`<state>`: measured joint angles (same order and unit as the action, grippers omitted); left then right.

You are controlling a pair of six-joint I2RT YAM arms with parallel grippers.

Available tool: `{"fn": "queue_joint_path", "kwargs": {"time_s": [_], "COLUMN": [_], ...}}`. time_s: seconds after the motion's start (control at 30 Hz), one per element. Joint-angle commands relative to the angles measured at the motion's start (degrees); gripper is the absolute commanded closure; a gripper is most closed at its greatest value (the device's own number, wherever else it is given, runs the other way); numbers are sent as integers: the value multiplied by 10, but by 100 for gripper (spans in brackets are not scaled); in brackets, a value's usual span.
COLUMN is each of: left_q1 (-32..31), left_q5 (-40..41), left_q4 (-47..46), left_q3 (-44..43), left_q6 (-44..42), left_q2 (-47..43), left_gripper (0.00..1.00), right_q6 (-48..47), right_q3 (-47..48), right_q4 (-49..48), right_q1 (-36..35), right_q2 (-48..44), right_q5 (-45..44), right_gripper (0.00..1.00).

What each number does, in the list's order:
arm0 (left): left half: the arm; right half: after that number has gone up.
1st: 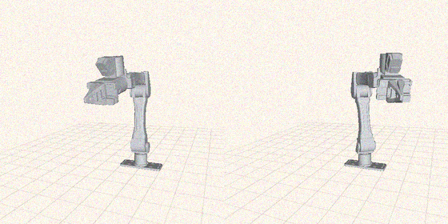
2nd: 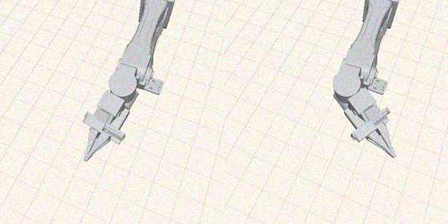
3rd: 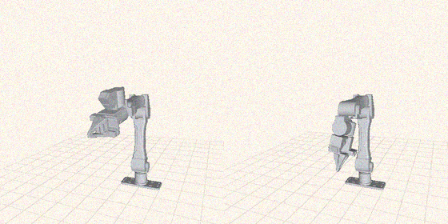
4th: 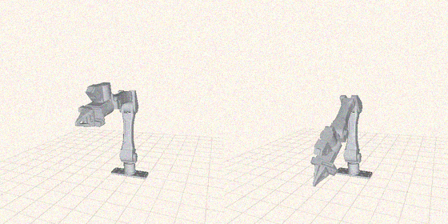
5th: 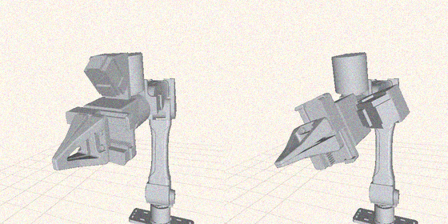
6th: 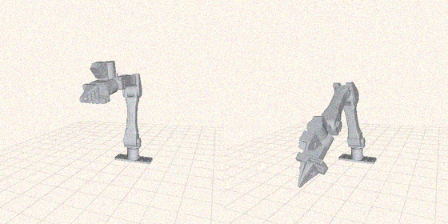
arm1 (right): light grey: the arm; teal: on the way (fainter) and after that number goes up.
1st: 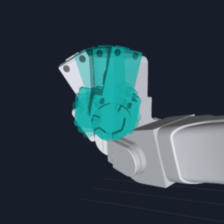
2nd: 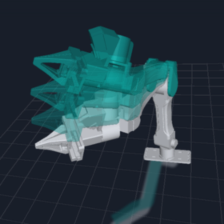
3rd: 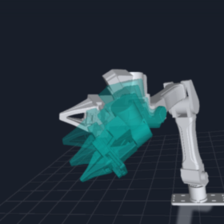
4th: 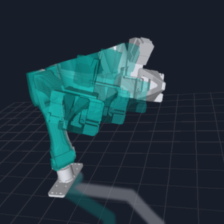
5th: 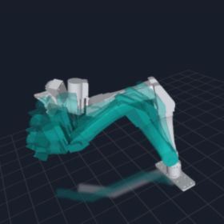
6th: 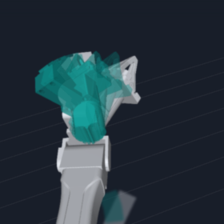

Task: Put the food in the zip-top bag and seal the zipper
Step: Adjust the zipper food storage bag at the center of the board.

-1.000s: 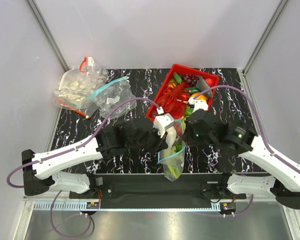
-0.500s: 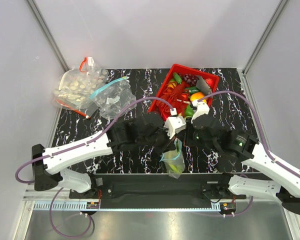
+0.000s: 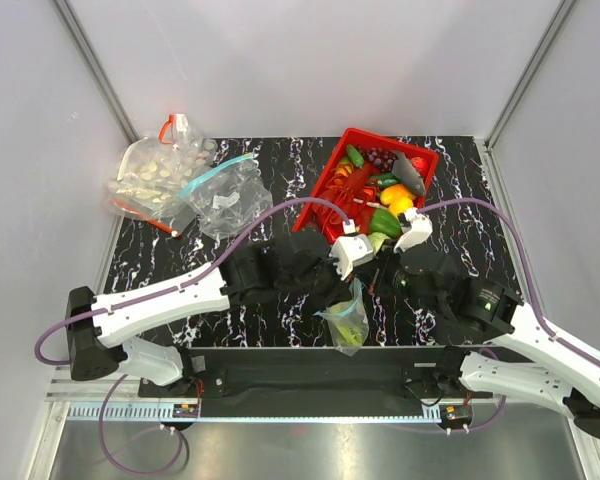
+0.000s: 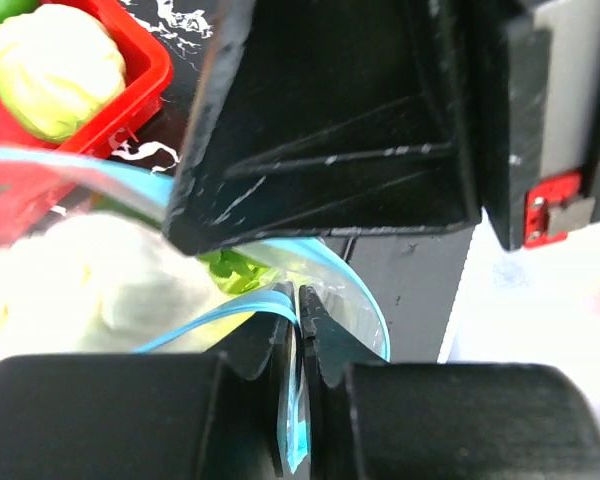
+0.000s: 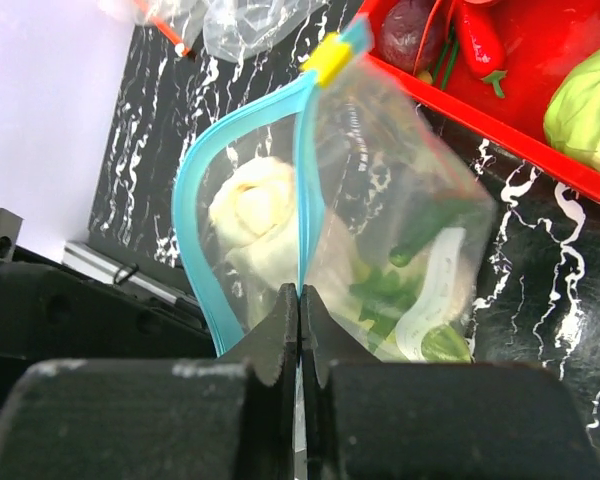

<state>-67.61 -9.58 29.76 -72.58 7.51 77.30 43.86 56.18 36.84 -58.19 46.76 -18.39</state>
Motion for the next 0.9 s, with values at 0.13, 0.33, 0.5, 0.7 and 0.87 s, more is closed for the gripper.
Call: {"fn": "queue_joint_path", "kwargs": {"time_s": [0.13, 0.33, 0.5, 0.7, 0.87], "left_q1": [4, 31, 70, 78, 77], "left_q5": [62, 62, -1, -20, -60], "left_q4": [-34, -51, -92, -87, -102], "left_q3": [11, 38, 72, 75, 73], "left_q6": [22, 55, 80, 80, 59], "left_q2": [-45, -90, -105, -77, -76], "left_gripper": [80, 43, 20, 6, 1], "right_q6": [28, 29, 32, 33, 34], "right_q3": [-9, -14, -13, -13, -11], "right_q4": [-56, -63, -64, -69, -66], "right_q1": [-4, -4, -4, -4, -5], "right_q2": [-6, -6, -5, -1, 2], "right_q5": [-30, -32, -37, -38, -41], "right_gripper": [100, 100, 100, 100, 100]}}
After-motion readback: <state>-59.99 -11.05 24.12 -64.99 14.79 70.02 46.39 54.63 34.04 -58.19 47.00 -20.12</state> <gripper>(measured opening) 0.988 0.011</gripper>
